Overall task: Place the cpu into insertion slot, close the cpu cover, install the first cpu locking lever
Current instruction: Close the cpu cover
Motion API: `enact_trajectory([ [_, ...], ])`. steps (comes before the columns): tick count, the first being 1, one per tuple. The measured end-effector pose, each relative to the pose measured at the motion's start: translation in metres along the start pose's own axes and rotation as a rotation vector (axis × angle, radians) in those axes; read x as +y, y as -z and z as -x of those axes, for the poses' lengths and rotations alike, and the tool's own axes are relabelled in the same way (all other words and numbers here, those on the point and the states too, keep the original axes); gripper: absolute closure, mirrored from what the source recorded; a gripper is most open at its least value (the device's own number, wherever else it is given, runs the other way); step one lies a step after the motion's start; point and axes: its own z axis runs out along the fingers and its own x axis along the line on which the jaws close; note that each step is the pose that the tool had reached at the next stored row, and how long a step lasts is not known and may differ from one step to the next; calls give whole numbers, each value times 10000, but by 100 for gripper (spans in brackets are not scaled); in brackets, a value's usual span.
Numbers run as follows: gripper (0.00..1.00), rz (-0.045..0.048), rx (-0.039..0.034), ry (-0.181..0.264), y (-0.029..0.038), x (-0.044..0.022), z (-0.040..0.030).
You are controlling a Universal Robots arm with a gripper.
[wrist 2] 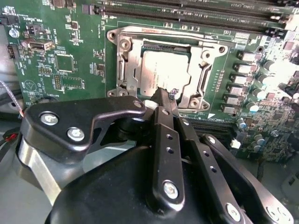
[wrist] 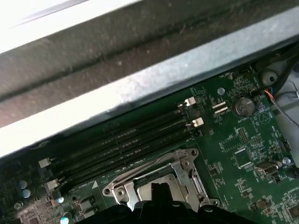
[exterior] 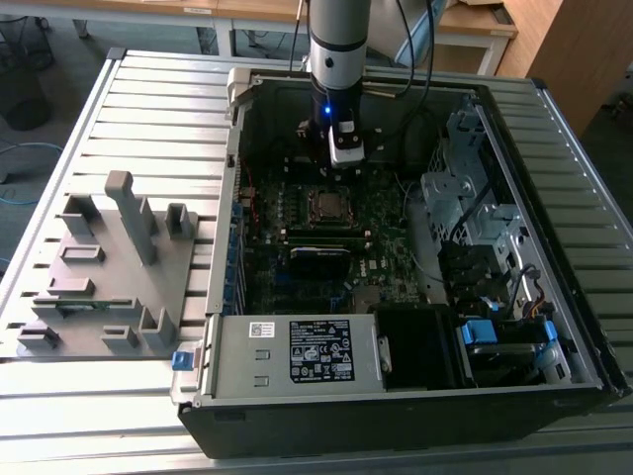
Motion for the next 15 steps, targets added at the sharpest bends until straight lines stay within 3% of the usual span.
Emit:
enact_trajectory([
  [5, 90, 22, 14, 331, -15, 11, 24],
  [10, 90, 56, 40, 973, -35, 13, 30],
  [15, 90, -64, -1, 1234, -38, 4, 34],
])
